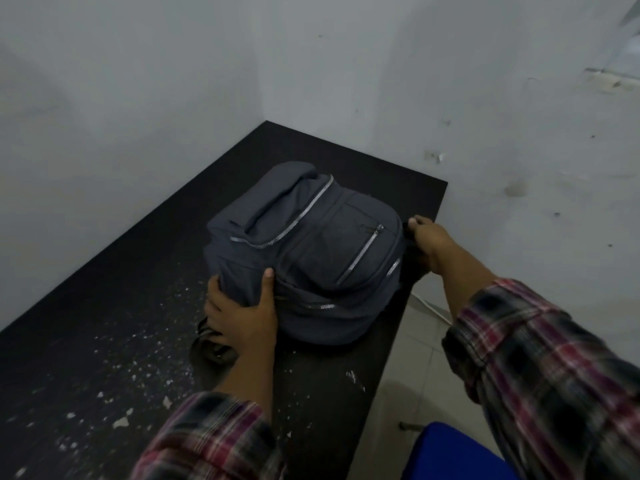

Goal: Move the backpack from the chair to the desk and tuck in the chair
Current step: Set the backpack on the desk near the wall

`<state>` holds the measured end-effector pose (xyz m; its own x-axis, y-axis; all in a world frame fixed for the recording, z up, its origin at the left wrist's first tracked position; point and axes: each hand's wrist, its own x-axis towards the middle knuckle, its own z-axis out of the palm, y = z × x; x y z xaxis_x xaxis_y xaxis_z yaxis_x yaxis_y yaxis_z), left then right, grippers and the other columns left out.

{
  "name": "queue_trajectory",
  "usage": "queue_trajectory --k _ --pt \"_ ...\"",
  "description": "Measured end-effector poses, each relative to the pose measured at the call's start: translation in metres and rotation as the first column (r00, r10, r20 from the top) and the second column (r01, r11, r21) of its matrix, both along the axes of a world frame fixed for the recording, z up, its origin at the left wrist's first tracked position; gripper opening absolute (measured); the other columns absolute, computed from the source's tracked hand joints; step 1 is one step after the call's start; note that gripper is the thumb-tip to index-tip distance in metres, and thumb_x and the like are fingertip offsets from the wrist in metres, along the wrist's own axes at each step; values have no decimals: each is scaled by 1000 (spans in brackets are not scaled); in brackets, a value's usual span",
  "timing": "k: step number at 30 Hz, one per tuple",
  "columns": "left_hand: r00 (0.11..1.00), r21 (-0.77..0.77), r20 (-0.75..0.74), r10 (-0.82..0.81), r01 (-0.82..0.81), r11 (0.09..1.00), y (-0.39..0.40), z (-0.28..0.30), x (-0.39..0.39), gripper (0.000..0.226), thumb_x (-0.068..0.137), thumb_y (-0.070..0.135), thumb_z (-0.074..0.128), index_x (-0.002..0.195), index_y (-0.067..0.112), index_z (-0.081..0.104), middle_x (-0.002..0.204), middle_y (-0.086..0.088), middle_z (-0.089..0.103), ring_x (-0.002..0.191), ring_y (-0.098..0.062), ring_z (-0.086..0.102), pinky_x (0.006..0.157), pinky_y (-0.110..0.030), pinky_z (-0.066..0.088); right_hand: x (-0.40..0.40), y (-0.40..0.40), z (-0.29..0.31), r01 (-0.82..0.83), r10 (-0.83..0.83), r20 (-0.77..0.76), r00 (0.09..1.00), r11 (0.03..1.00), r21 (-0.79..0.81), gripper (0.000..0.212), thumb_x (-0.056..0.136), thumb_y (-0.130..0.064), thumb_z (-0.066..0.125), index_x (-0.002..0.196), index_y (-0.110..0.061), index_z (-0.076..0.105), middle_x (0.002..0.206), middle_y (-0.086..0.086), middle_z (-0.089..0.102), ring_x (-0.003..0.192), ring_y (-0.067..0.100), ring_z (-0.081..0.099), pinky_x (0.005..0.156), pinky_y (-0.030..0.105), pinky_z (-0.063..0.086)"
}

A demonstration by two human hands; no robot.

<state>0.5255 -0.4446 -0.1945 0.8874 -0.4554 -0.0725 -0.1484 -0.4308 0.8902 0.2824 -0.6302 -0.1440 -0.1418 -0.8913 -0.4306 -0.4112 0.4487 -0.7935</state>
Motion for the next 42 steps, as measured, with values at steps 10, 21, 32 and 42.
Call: queue_trajectory --k 10,21,32,42 --pt "993 15 119 12 -14 1000 -17 -14 -28 96 65 73 63 141 26 27 143 -17 37 134 -39 36 111 -61 21 55 147 -31 -103 -99 -290 952 789 -606 88 79 -79 40 153 -34 22 163 7 14 150 30 11 116 58 14" --pt "960 22 254 -117 115 993 -82 -23 -69 102 70 66 65 140 -2 33 135 -32 39 124 -47 39 104 -55 33 11 75 -85 -515 236 -669 704 819 -253 85 83 -76 35 152 -44 -1 164 2 -11 150 34 -10 117 65 6" --pt "975 40 167 -147 142 989 -209 -37 -96 110 71 65 66 148 3 19 148 -34 22 137 -50 24 109 -61 25 -10 -74 -91 -566 322 -681 658 808 -165 85 84 -73 40 149 -48 -10 164 3 -15 149 36 -15 114 64 -5" --pt "957 72 219 -191 179 981 -293 -51 -87 113 71 69 62 151 5 15 151 -31 20 142 -45 20 115 -53 18 -8 -151 -106 -523 265 -674 690 826 -211 81 84 -75 35 146 -53 -12 164 2 -14 149 36 -14 115 62 -5"
